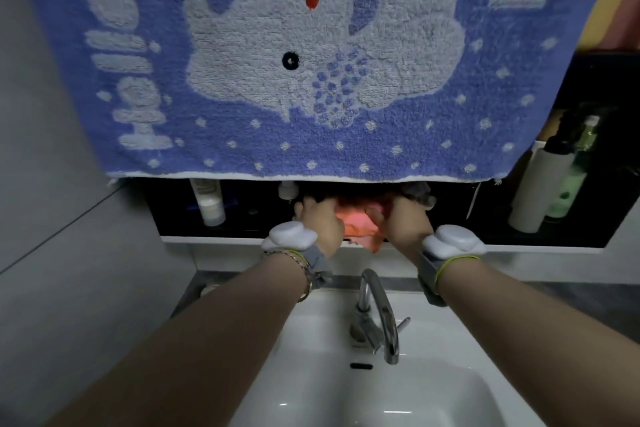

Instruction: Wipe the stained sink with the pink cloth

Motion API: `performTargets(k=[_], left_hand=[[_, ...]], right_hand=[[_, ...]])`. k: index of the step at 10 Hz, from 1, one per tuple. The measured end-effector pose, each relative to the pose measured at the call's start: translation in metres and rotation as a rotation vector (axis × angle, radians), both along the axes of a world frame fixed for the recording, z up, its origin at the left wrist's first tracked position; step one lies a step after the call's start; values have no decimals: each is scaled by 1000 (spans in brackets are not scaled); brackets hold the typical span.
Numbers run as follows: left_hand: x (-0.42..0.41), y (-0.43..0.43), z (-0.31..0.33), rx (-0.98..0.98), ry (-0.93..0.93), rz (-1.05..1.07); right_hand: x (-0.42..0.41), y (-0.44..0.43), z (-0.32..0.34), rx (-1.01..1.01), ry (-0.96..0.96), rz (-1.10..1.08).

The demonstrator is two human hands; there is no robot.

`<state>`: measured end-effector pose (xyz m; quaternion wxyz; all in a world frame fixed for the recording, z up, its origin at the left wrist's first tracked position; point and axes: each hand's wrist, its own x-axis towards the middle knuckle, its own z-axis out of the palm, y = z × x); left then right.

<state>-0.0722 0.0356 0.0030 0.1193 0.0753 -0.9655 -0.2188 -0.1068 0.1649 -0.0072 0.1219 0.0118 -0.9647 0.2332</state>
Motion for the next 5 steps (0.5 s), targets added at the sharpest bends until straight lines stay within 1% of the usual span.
performTargets(k=[1,2,3,4,5], left_hand=[[3,4,-1,-257,0,-17],[9,11,4,-286,149,-70],[17,11,1,-59,128,-167],[27,6,-19,40,-32,-249],[28,-2,-36,65,-79,-233]], right_hand=[[2,-3,-1,222,12,-101],[15,-11,5,409,44,-98],[39,-10,20,395,42,1],[73,-5,49,220,-53,115],[101,9,86,-141,29,253]])
